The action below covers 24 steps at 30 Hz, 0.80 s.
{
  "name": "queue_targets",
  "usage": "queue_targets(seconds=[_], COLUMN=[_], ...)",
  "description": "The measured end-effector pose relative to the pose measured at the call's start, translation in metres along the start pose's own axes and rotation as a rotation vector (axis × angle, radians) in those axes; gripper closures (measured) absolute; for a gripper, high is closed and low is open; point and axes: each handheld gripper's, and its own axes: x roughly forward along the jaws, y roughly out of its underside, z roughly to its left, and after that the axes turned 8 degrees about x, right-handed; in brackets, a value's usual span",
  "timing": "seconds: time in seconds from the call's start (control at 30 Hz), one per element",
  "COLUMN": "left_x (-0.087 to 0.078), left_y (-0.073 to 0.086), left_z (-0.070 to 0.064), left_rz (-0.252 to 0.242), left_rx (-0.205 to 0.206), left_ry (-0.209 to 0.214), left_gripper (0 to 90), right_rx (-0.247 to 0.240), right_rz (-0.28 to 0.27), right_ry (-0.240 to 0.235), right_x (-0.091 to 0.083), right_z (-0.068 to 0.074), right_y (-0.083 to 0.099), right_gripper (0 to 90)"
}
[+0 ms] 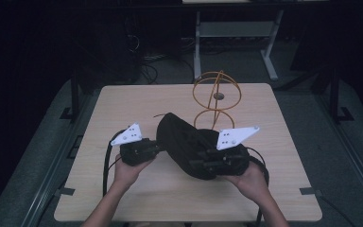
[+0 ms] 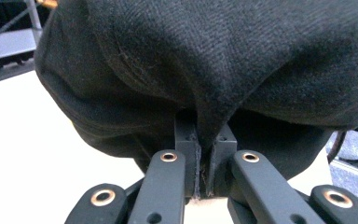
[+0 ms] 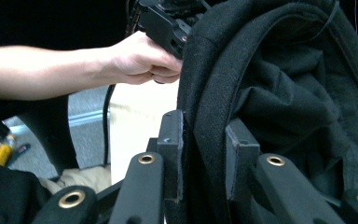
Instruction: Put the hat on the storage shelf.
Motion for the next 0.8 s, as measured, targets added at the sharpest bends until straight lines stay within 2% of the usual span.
queue_targets(seconds=[0.03,0.1,0.13,0.27,0.33,0.43,0.47,0.57,0.63,0.8], left_x=[0.0,-0.003,-0.003,-0.008,-0.009,-0.01,-0.011,-0.013,-0.015,-0.018], left_y=[0.0,-0.015,-0.015,-0.034,-0.042,-0.052,-0.054,-0.057,-0.06,-0.071], left_z=[0.0,0.002,0.002,0.004,0.005,0.009,0.01,0.012,0.013,0.019], left_rz=[0.0,0.002,0.002,-0.001,0.001,0.016,0.011,0.01,0.02,0.032], left_rx=[0.0,0.014,0.014,0.02,0.024,0.031,0.028,0.022,0.03,0.033], left_ry=[0.0,0.003,0.003,0.018,0.022,0.018,0.02,0.017,0.014,0.005], left_gripper=[86.1,86.1,86.1,86.2,86.2,86.4,86.5,86.5,86.6,86.7], right_rx=[0.006,0.014,0.014,0.028,0.03,0.051,0.058,0.067,0.082,0.096], right_rz=[-0.011,-0.029,-0.029,-0.06,-0.065,-0.072,-0.08,-0.086,-0.101,-0.099], right_ry=[-0.001,-0.004,-0.004,-0.003,-0.001,-0.004,0.002,0.019,0.029,0.106], right_x=[-0.002,-0.005,-0.005,-0.01,-0.011,-0.006,-0.006,-0.009,-0.016,-0.027], right_z=[-0.001,-0.003,-0.003,-0.006,-0.006,-0.006,-0.006,-0.008,-0.011,-0.019], right_y=[0.001,0.001,0.001,0.002,0.003,0.007,0.008,0.01,0.014,0.027], right_gripper=[71.1,69.6,69.6,63.5,58.6,45.1,41.1,40.1,34.8,29.9])
